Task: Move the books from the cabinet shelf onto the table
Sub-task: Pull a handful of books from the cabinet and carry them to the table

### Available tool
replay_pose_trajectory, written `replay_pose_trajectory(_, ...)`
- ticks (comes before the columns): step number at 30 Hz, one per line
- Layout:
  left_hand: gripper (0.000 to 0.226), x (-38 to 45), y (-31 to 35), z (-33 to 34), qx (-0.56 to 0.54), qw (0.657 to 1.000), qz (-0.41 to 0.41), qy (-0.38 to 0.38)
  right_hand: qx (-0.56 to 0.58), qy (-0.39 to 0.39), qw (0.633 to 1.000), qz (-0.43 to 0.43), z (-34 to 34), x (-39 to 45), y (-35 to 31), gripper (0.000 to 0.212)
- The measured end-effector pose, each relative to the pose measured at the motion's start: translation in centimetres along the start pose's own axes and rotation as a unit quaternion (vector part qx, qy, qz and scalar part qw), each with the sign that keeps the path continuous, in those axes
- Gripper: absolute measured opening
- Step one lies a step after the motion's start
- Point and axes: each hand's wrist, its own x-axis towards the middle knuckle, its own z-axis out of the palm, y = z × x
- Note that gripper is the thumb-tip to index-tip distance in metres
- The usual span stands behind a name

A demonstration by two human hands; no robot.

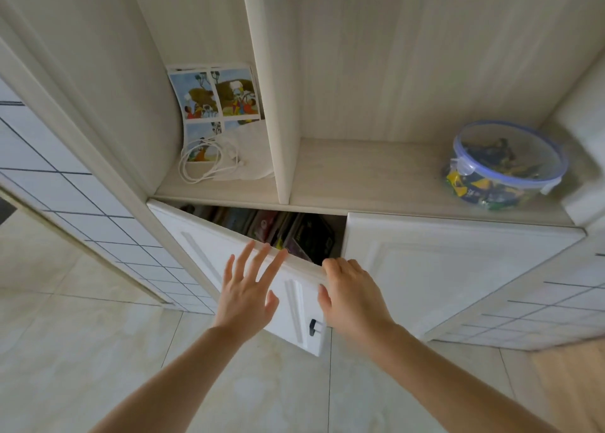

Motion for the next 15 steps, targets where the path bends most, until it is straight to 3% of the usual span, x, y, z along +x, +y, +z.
replay_pose_trajectory(1, 0.080, -0.8, -0.5, -0.1, 0.001, 1.000, 0.015, 0.008, 0.046, -0.017, 0.999, 0.020, -0.4, 0.2, -0.3, 0.014)
replay_pose_trajectory(4, 0.069, -2.9, -1.9, -0.8, -0.010, 0.999, 0.048, 0.020, 0.181, -0.091, 0.975, 0.091, -0.7, 0.5, -1.4, 0.034)
replay_pose_trajectory(9, 0.063, -5.8, -3.6, -1.7, -0.060, 0.995, 0.078, 0.009, 0.147, -0.216, 0.963, 0.065, 0.5, -0.7, -4.4, 0.034)
replay_pose_trajectory(15, 0.046, -9.4, -6.9, -3.5, -0.119, 0.987, 0.106, -0.017, 0.141, -0.257, 0.949, 0.119, 1.7, -3.3, -10.6, 0.024)
